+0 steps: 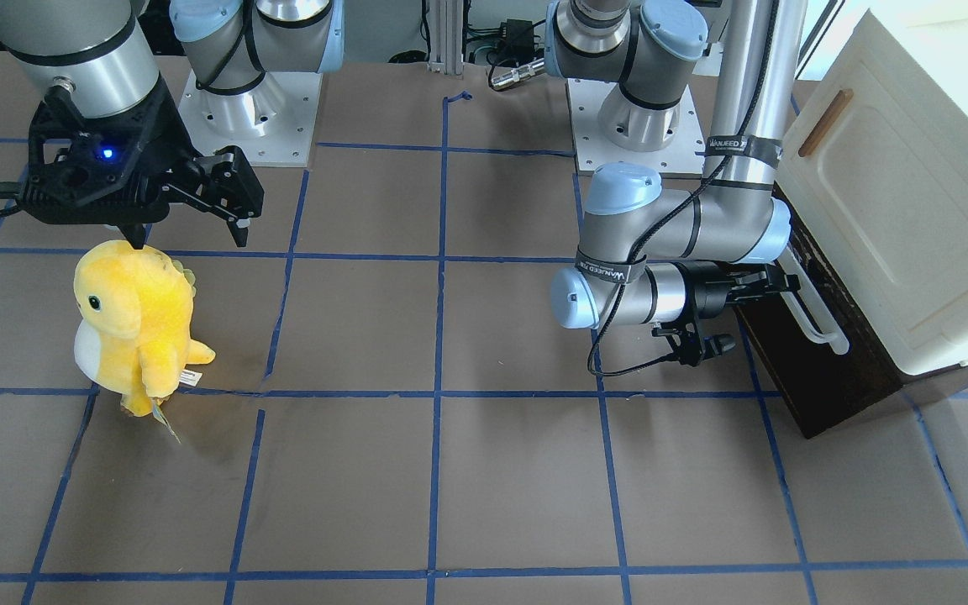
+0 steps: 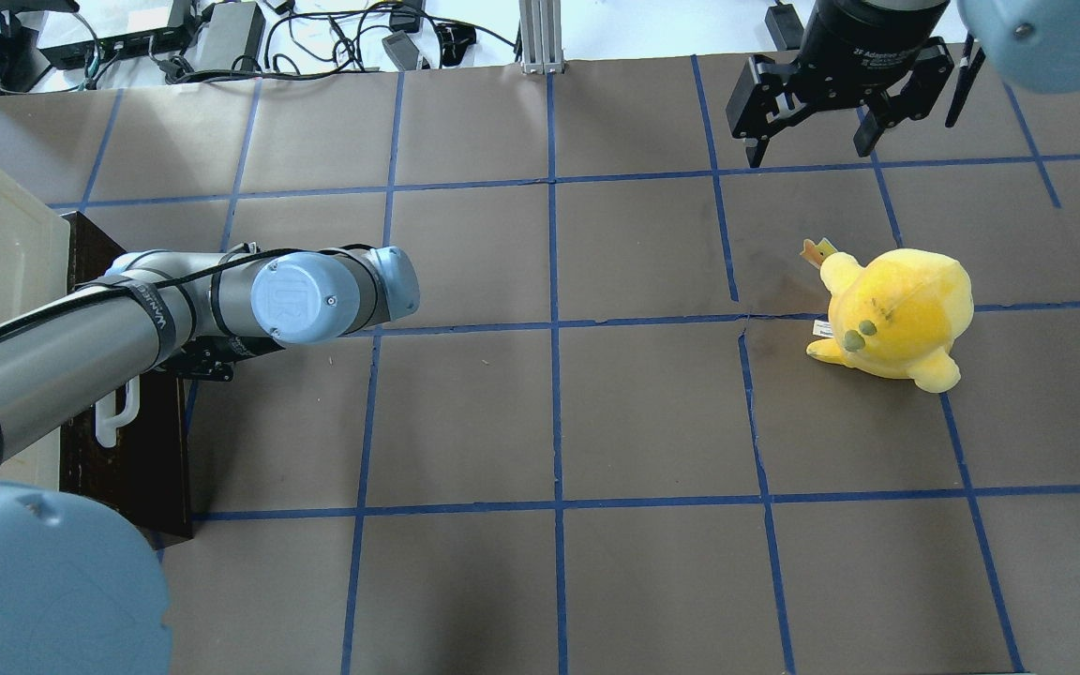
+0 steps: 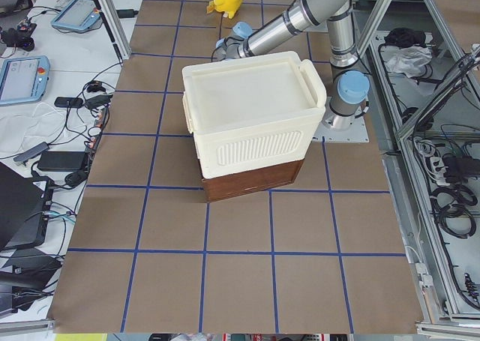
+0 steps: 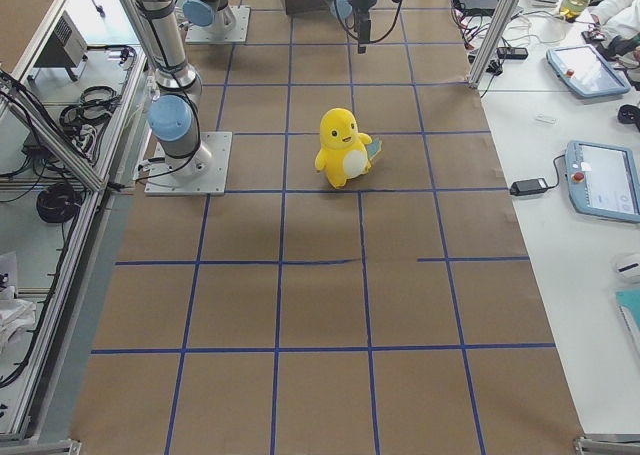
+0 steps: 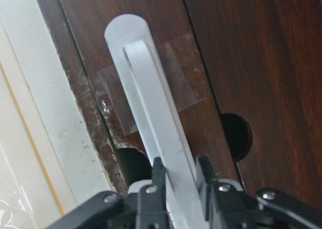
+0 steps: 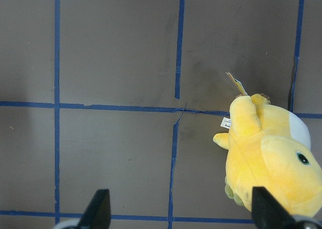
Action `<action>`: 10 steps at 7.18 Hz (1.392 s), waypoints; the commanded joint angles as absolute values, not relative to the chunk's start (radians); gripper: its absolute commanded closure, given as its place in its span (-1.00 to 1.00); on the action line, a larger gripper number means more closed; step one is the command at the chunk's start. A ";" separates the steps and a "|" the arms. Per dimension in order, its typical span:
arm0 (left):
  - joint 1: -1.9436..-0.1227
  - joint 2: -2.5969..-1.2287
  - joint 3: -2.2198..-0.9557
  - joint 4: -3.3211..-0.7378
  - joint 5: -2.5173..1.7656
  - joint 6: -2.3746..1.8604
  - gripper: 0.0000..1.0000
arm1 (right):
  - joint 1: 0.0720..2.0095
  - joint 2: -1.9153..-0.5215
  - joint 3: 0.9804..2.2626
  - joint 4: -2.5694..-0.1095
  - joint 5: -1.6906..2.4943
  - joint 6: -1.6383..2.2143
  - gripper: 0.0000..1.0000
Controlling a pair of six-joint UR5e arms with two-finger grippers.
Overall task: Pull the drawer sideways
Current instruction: 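Close the left gripper on the white handle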
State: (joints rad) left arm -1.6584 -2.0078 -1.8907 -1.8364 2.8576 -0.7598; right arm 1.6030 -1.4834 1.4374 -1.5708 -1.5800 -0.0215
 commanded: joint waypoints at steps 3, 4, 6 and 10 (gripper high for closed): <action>-1.723 -2.003 -1.879 -1.836 2.858 -0.762 0.66 | 1.603 -1.483 1.437 -1.571 -1.580 -0.021 -1.00; -1.726 -2.006 -1.876 -1.836 2.858 -0.761 0.66 | 1.603 -1.483 1.437 -1.571 -1.580 -0.021 -1.00; -1.733 -2.010 -1.876 -1.841 2.858 -0.759 0.66 | 1.603 -1.483 1.437 -1.571 -1.580 -0.021 -1.00; -1.815 -2.014 -1.868 -1.833 2.858 -0.749 0.66 | 1.603 -1.483 1.437 -1.571 -1.580 -0.021 -1.00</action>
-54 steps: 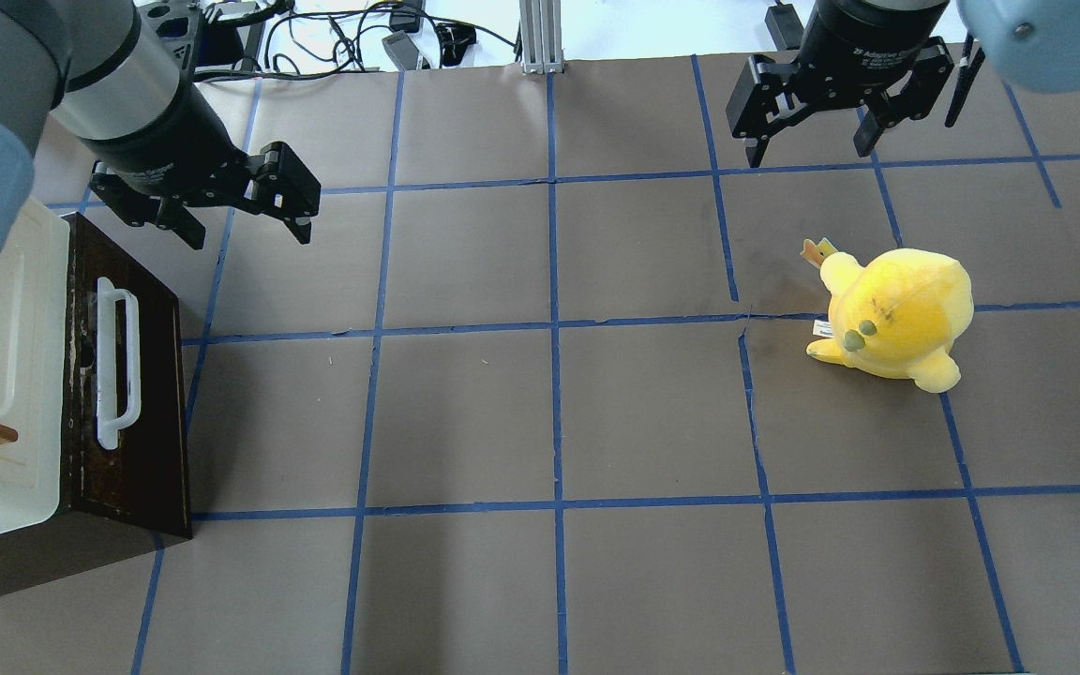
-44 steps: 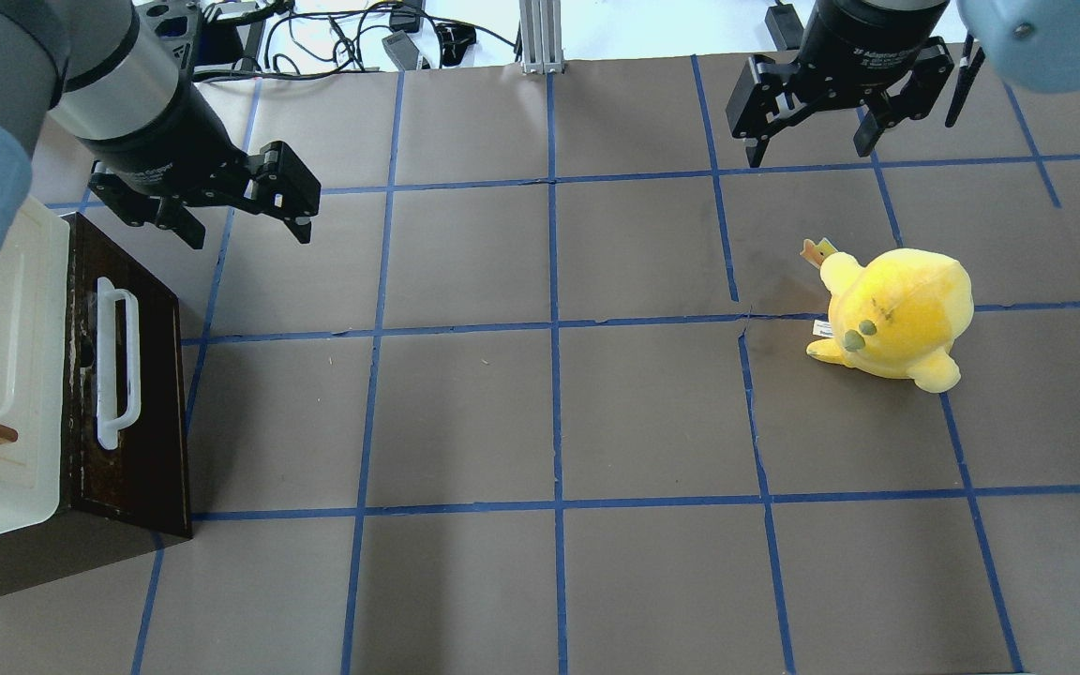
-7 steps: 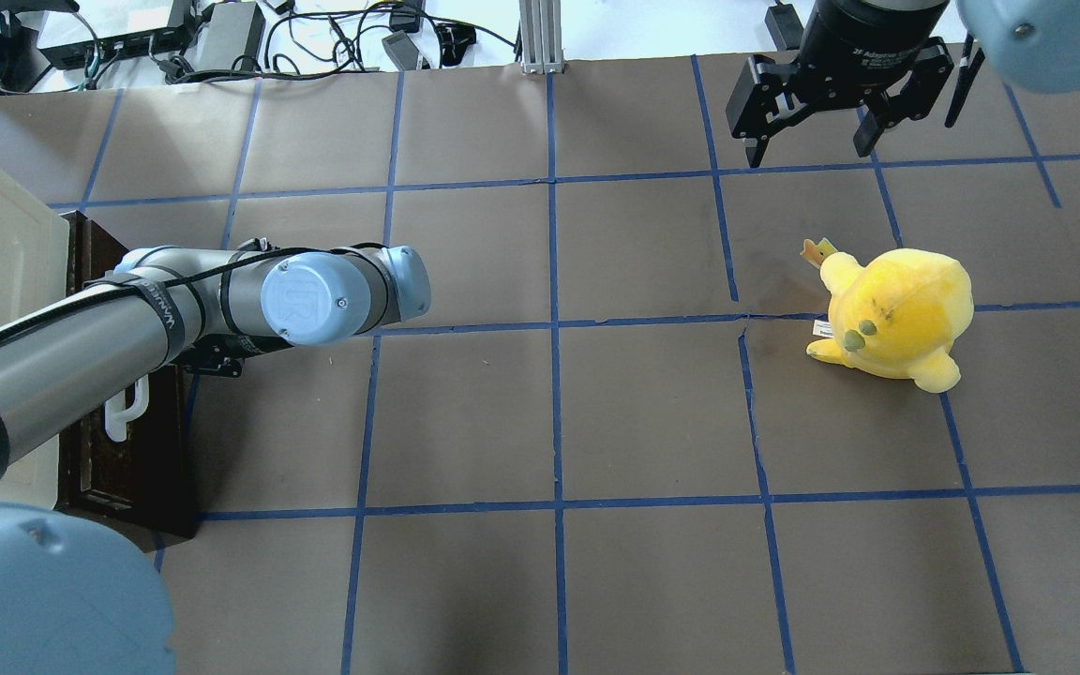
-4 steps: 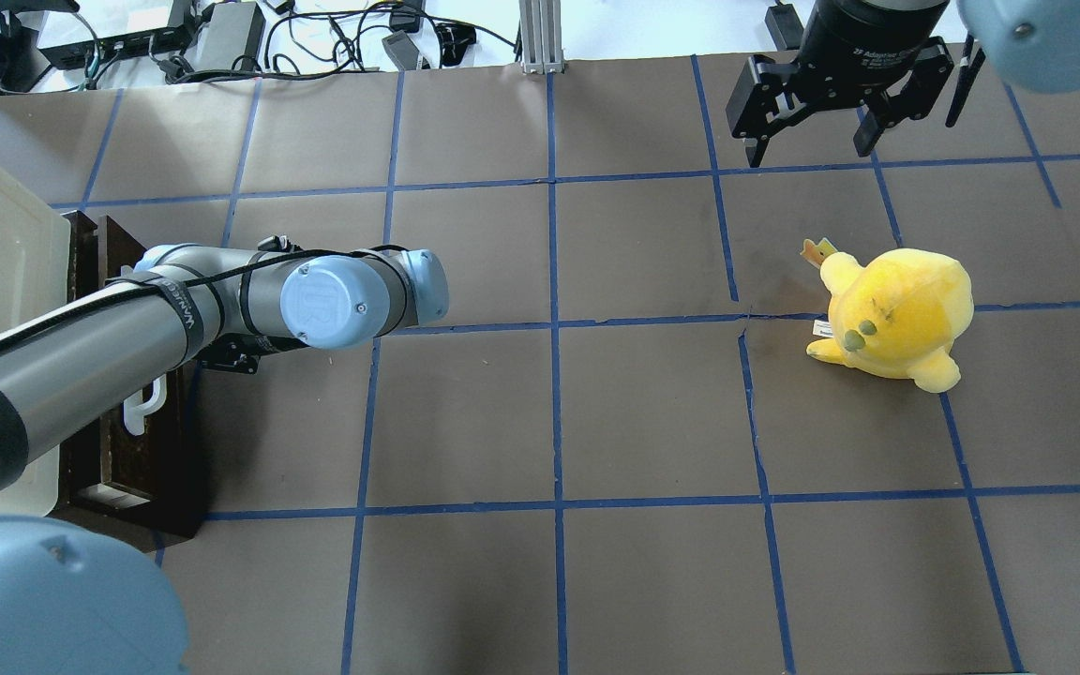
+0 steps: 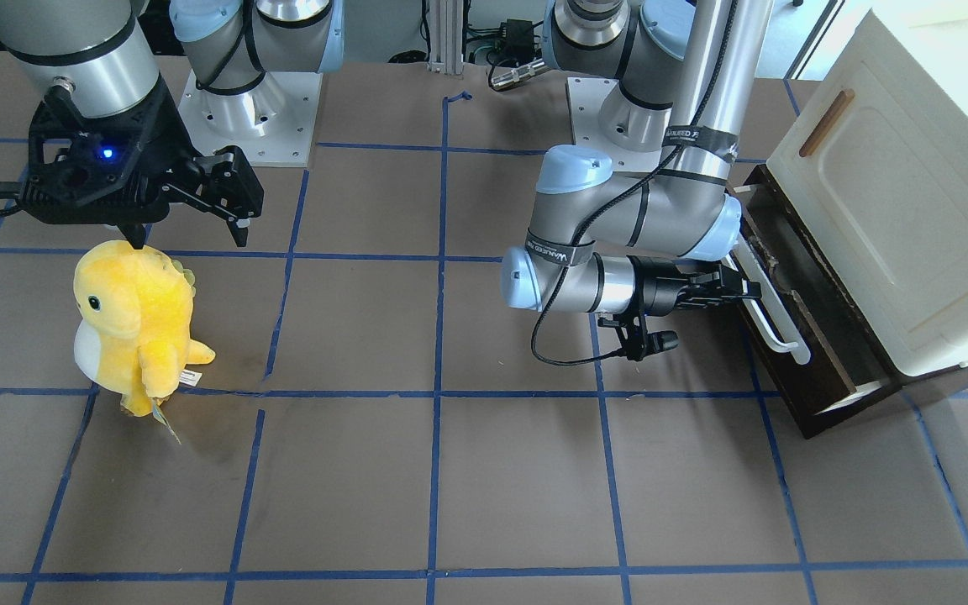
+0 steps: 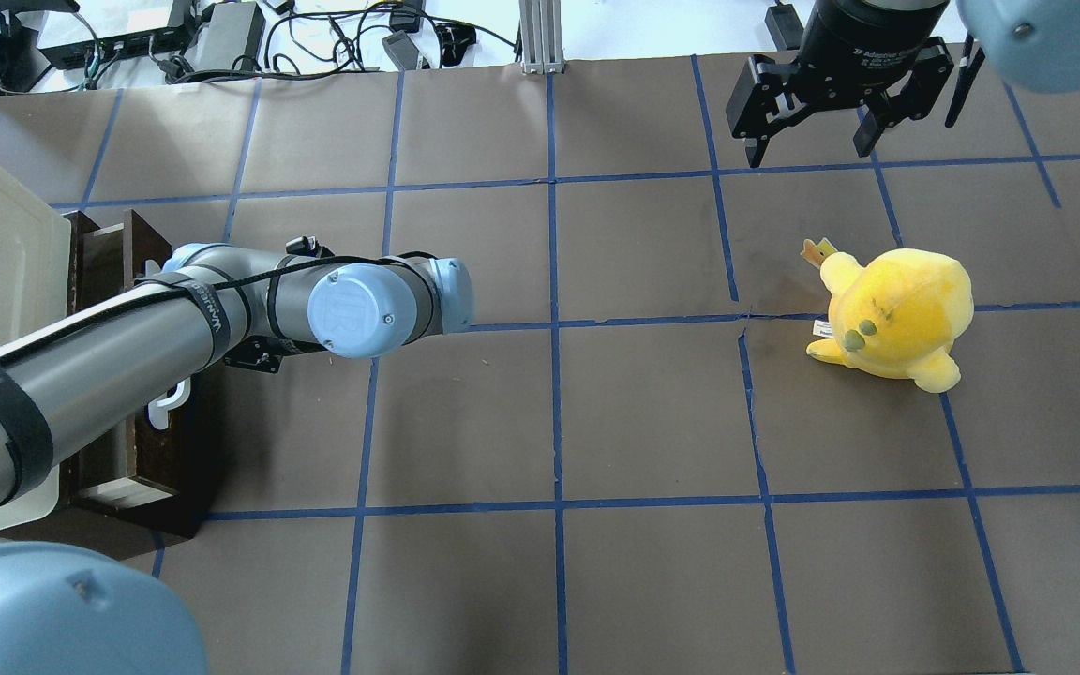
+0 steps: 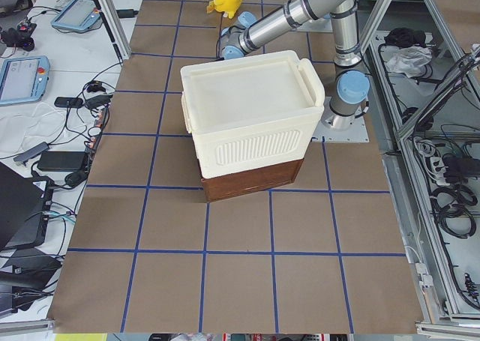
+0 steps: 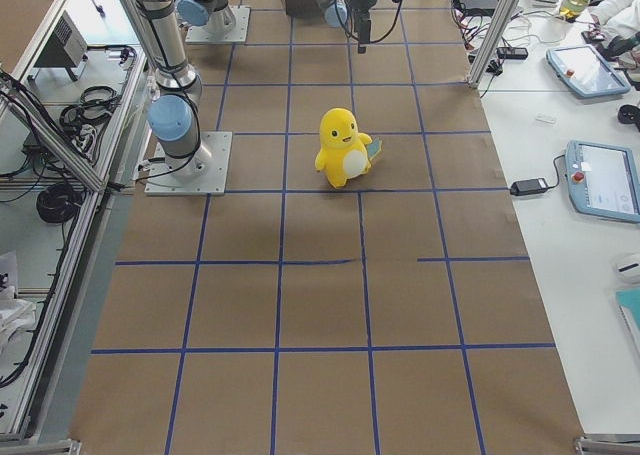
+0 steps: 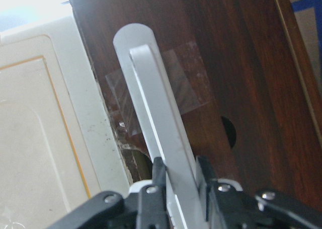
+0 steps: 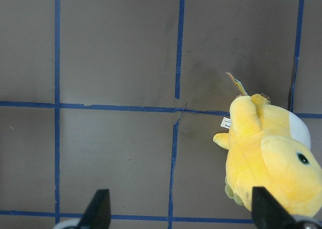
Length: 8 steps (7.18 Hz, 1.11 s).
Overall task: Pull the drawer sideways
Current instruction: 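Close the left gripper on the white handle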
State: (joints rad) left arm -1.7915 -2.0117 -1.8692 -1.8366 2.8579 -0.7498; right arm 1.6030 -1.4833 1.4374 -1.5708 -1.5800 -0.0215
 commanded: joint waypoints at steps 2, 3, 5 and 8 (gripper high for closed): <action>-1.842 -2.014 -1.868 -1.829 2.856 -0.747 0.66 | 1.603 -1.483 1.437 -1.571 -1.580 -0.021 -1.00; -1.848 -2.013 -1.867 -1.827 2.859 -0.746 0.65 | 1.603 -1.483 1.437 -1.571 -1.580 -0.021 -1.00; -1.864 -2.011 -1.867 -1.827 2.859 -0.744 0.66 | 1.603 -1.483 1.437 -1.571 -1.580 -0.021 -1.00; -1.867 -2.011 -1.861 -1.827 2.865 -0.744 0.67 | 1.603 -1.483 1.437 -1.571 -1.580 -0.021 -1.00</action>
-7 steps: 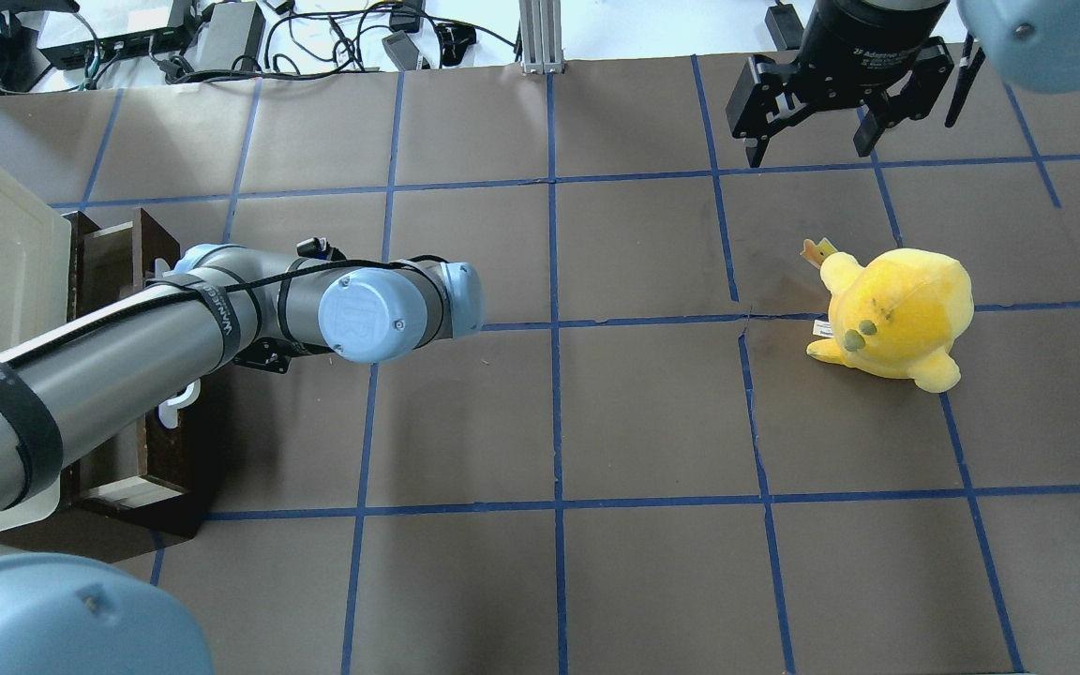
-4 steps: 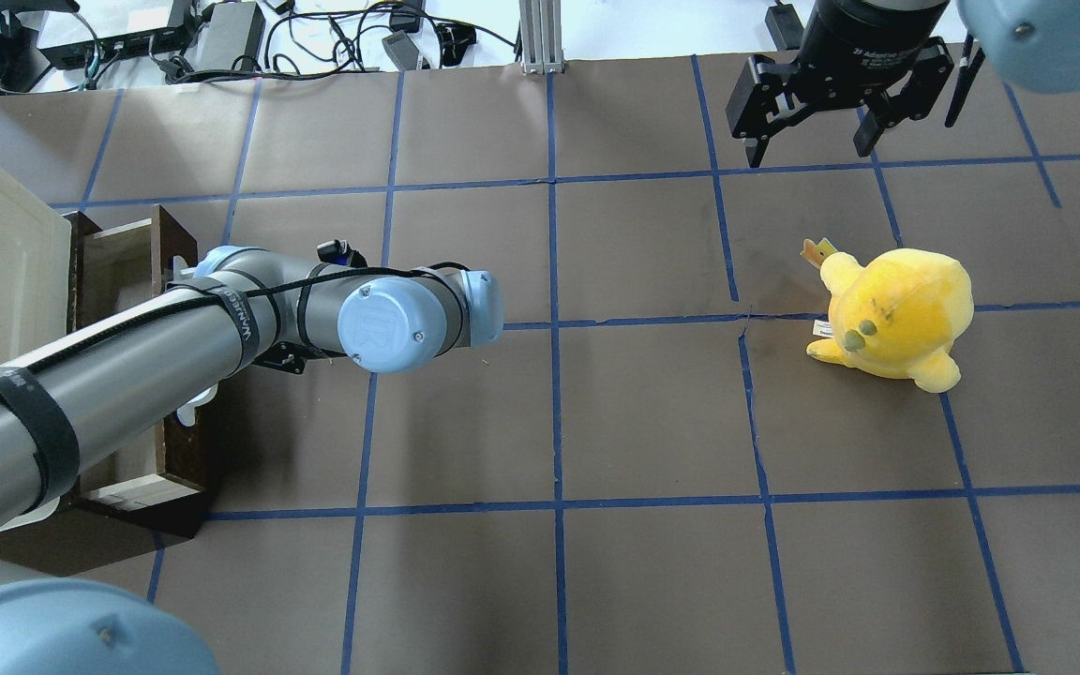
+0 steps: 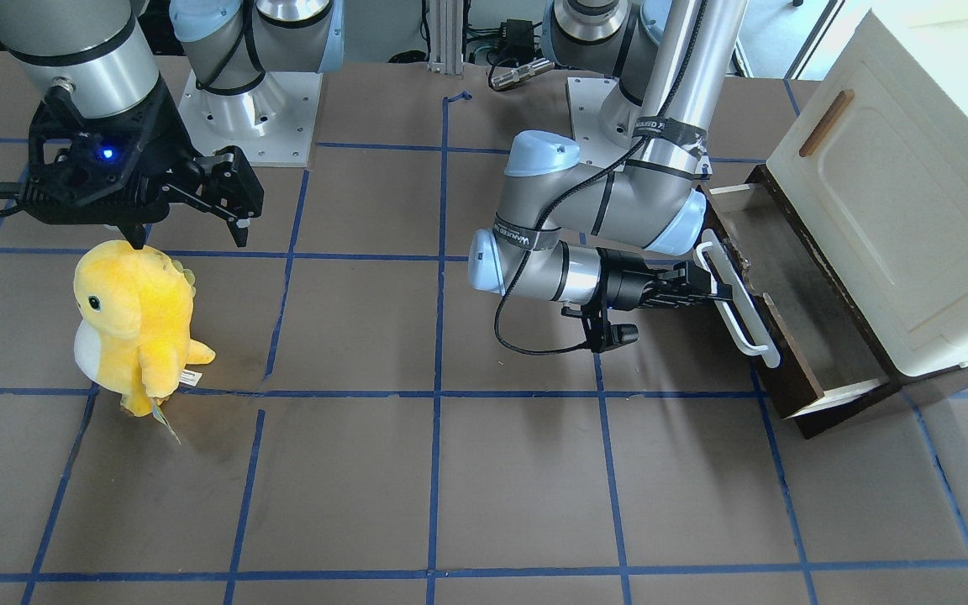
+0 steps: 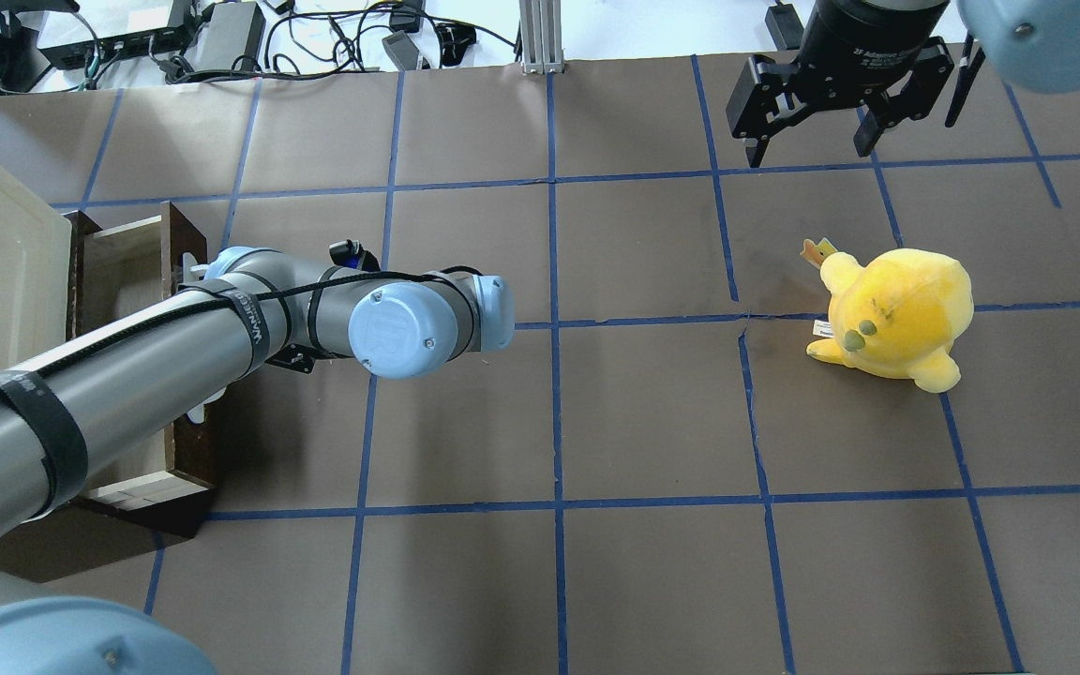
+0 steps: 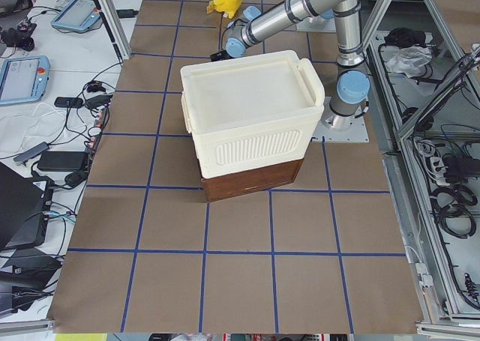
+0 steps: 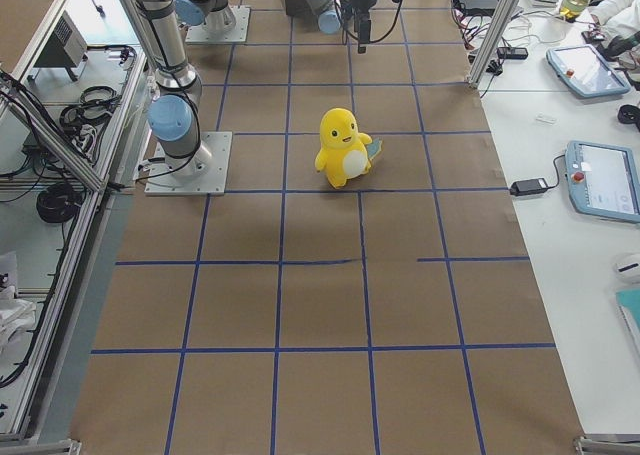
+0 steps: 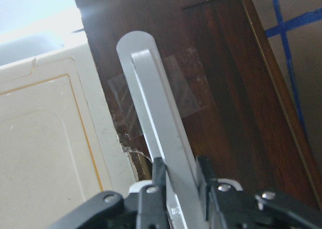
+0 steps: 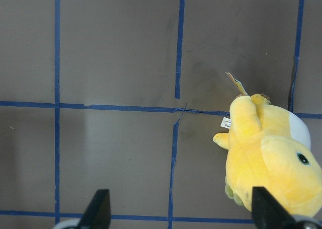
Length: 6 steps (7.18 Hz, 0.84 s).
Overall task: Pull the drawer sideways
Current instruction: 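Pull the handle with the left gripper, sliding the drawer out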
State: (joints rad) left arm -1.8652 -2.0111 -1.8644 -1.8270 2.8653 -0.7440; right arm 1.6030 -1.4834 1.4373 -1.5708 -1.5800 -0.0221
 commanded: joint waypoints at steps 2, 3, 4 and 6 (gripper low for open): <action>-1.867 -2.013 -1.855 -1.827 2.864 -0.745 0.14 | 1.603 -1.483 1.437 -1.571 -1.580 -0.021 -1.00; -1.867 -2.010 -1.853 -1.825 2.858 -0.744 -0.99 | 1.603 -1.483 1.437 -1.571 -1.580 -0.021 -1.00; -1.867 -2.003 -1.845 -1.825 2.849 -0.745 -1.00 | 1.603 -1.483 1.437 -1.571 -1.580 -0.021 -1.00; -1.874 -1.978 -1.755 -1.827 2.661 -0.694 -1.00 | 1.603 -1.483 1.437 -1.571 -1.580 -0.021 -1.00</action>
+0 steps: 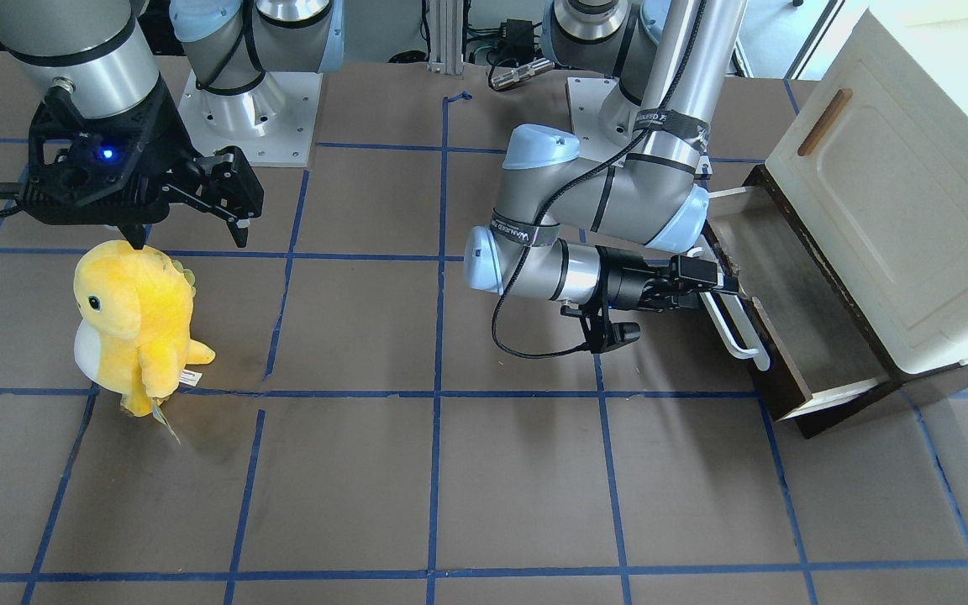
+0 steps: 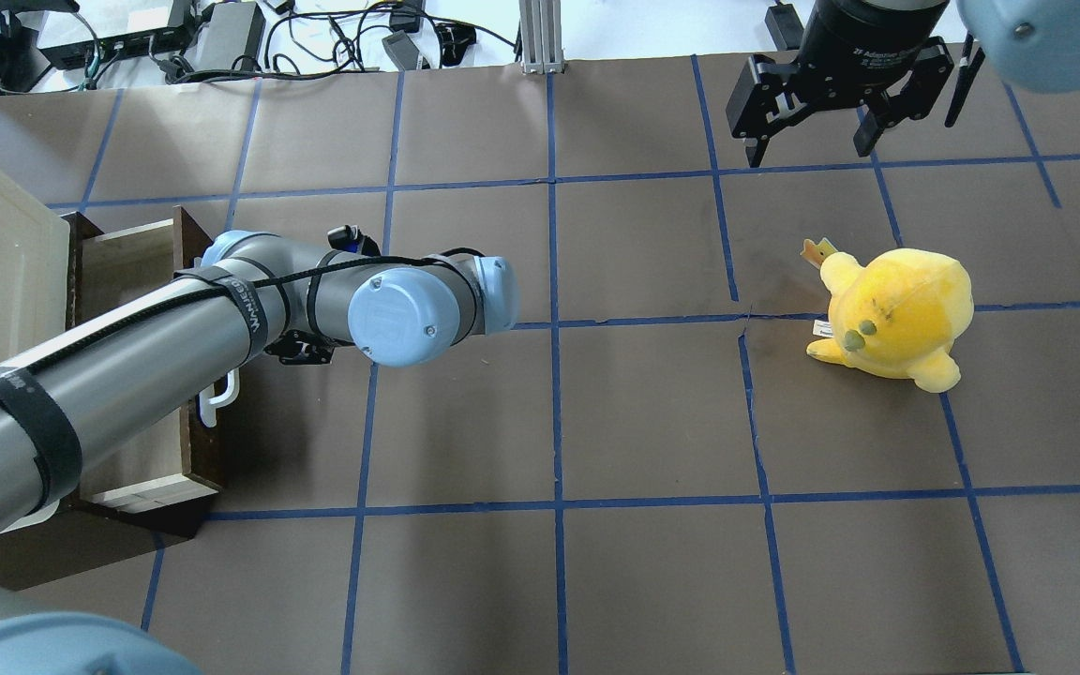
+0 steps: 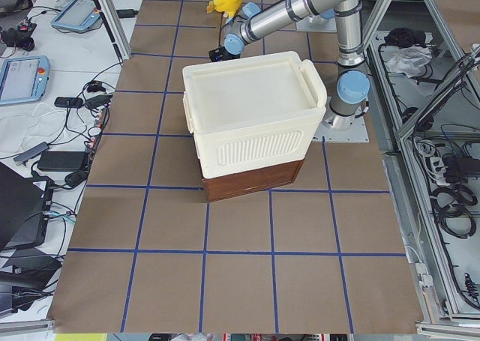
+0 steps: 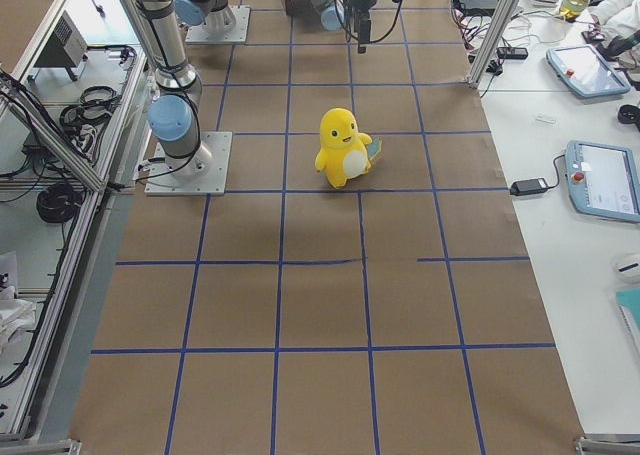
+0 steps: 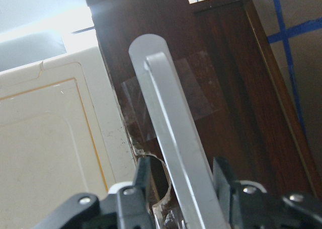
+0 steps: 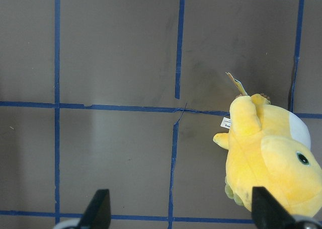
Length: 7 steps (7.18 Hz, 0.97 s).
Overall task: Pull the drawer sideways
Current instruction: 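Pull the handle with the left gripper, sliding the drawer out, then release the handle and raise the left gripper away from the drawer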
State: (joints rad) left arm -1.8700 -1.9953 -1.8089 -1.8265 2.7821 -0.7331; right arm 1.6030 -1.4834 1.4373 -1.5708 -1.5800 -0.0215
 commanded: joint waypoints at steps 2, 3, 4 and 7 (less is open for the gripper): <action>-1.876 -1.927 -1.663 -1.778 2.425 -0.567 -1.00 | 1.603 -1.483 1.437 -1.571 -1.582 -0.021 -1.00; -1.876 -1.875 -1.649 -1.719 2.235 -0.452 -1.00 | 1.603 -1.483 1.437 -1.571 -1.580 -0.021 -1.00; -1.870 -1.829 -1.649 -1.642 2.133 -0.342 -1.00 | 1.603 -1.483 1.437 -1.571 -1.580 -0.021 -1.00; -1.826 -1.670 -1.615 -1.526 1.741 -0.192 -1.00 | 1.603 -1.483 1.437 -1.571 -1.580 -0.021 -1.00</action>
State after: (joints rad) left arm -1.8479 -1.7353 -1.6311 -1.5484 1.8814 -0.2279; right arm 1.6030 -1.4834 1.4373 -1.5708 -1.5800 -0.0215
